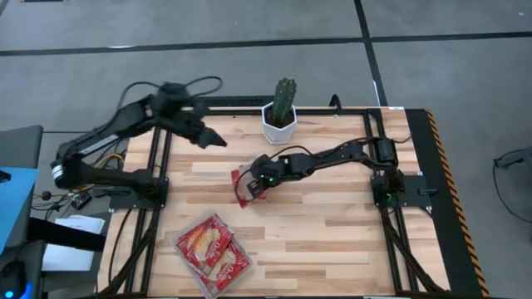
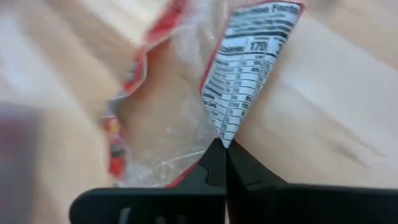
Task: Sort popcorn bags into baskets
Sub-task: Put the red popcorn bag into the transparent bin
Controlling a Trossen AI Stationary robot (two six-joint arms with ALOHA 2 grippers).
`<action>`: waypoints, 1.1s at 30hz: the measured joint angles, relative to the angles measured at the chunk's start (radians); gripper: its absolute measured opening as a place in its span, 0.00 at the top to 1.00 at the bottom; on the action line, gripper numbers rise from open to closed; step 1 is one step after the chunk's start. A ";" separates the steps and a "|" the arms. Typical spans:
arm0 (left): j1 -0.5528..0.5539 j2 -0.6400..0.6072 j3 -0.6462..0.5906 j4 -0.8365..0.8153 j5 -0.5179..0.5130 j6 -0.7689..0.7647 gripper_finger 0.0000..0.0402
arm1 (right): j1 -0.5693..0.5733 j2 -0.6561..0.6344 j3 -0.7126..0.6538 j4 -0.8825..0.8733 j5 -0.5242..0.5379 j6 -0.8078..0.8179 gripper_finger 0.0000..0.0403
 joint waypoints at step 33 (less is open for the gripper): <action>0.000 -0.583 0.001 -0.251 -0.295 -0.140 0.41 | 0.338 -0.002 0.523 -0.063 -0.278 -0.619 0.99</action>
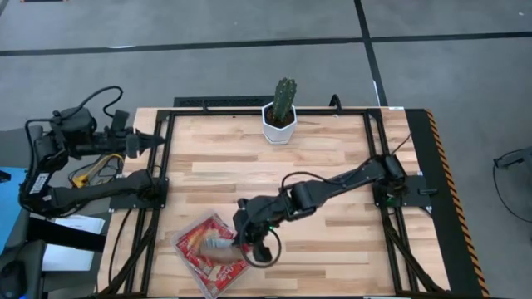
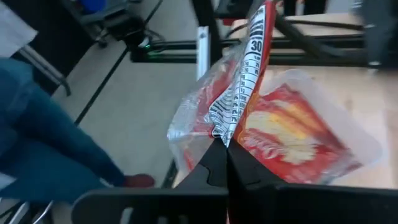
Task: Sort popcorn bags into baskets
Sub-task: Put the red popcorn bag into the transparent bin
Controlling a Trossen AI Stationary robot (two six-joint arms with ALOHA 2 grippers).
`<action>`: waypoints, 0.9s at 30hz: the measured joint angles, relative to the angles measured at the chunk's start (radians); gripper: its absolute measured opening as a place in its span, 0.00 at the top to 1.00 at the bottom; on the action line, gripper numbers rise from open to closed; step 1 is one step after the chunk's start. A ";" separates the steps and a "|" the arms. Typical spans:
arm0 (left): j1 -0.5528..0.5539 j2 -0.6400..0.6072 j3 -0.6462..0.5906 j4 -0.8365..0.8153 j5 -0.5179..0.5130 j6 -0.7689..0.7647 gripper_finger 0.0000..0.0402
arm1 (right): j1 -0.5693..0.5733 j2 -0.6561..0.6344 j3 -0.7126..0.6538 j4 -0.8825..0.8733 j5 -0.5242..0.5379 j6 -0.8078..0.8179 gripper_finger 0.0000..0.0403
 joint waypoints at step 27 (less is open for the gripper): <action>0.000 0.003 0.000 -0.024 -0.169 -0.096 0.41 | 0.015 0.193 0.002 0.064 -0.261 -0.181 0.98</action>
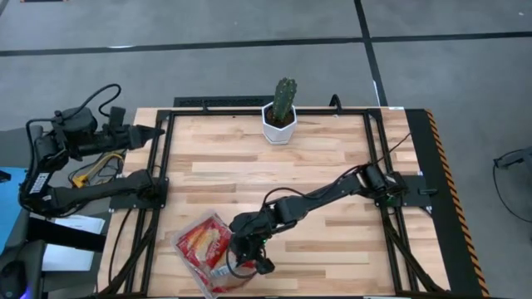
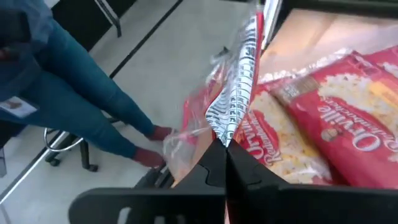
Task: Sort popcorn bags into baskets
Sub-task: Put the red popcorn bag into the transparent bin
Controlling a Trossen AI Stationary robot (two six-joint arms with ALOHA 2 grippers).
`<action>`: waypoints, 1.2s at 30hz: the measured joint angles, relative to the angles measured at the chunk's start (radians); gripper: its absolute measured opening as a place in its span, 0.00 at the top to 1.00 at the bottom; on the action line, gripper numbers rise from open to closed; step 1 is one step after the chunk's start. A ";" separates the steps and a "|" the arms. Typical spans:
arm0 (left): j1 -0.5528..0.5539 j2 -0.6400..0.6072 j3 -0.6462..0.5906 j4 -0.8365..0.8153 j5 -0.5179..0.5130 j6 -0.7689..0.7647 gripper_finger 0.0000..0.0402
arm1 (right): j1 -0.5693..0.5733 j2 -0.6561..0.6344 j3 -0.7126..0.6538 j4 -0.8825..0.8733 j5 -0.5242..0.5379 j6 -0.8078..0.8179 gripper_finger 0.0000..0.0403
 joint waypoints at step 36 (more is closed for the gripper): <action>0.000 0.000 0.000 -0.009 -0.034 -0.036 0.41 | -0.038 0.101 0.112 -0.059 0.027 -0.114 0.87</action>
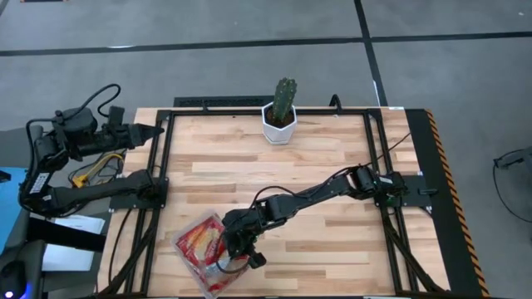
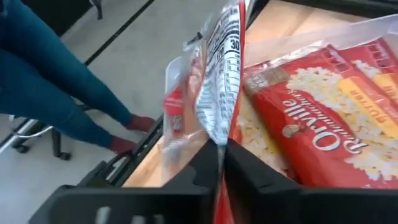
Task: Sort popcorn bags into baskets
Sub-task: Put the red popcorn bag into the transparent bin, then return to Home Position
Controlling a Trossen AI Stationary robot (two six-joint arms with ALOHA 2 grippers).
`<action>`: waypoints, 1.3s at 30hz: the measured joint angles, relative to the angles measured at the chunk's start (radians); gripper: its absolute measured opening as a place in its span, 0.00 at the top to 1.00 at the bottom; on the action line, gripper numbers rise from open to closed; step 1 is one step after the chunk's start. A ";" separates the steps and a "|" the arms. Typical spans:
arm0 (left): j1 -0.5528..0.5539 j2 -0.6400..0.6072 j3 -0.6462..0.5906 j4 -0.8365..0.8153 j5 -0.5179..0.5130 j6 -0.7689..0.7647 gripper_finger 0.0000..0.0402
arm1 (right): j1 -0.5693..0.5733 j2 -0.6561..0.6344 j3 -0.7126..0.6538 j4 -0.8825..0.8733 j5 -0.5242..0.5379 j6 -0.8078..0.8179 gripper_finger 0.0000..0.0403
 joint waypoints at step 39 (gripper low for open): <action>0.003 -0.162 -0.088 0.291 0.126 0.677 0.41 | -0.251 -0.960 -0.038 -0.489 0.391 0.088 0.45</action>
